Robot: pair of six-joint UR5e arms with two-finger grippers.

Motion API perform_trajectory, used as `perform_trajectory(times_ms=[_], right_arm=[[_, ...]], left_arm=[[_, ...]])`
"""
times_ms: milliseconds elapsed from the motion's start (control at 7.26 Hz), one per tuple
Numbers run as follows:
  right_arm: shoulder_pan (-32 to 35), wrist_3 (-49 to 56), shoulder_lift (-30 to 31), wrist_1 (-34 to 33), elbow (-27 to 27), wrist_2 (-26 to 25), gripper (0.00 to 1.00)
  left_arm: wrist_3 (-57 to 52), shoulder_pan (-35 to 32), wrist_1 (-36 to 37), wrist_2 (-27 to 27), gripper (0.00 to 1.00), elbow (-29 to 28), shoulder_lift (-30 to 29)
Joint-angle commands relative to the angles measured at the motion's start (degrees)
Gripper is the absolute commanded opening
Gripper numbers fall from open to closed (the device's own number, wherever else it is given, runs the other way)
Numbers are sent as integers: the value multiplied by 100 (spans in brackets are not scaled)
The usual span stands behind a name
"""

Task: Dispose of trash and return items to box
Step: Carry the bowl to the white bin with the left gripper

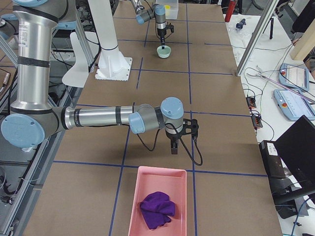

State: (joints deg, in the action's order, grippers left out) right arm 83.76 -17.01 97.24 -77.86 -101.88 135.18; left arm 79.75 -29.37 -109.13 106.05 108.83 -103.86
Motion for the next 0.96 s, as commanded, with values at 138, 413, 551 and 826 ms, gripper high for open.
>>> perform_trajectory(times_ms=[138,413,551,826], right_arm=[[0,75,-3,17,185,26,100],[17,136,-3,34,282,61,100],[165,442,32,-9,274,61,100],[587,822,41,-349,169,70,100]], left_arm=[[-1086,-1442,1050,705,0,789,23],[-2396,-2148,1314,715,0,763,268],[-3081,-2447,1324,776,0,719,479],[-4549,-3360,1316,1101,0,300,604]])
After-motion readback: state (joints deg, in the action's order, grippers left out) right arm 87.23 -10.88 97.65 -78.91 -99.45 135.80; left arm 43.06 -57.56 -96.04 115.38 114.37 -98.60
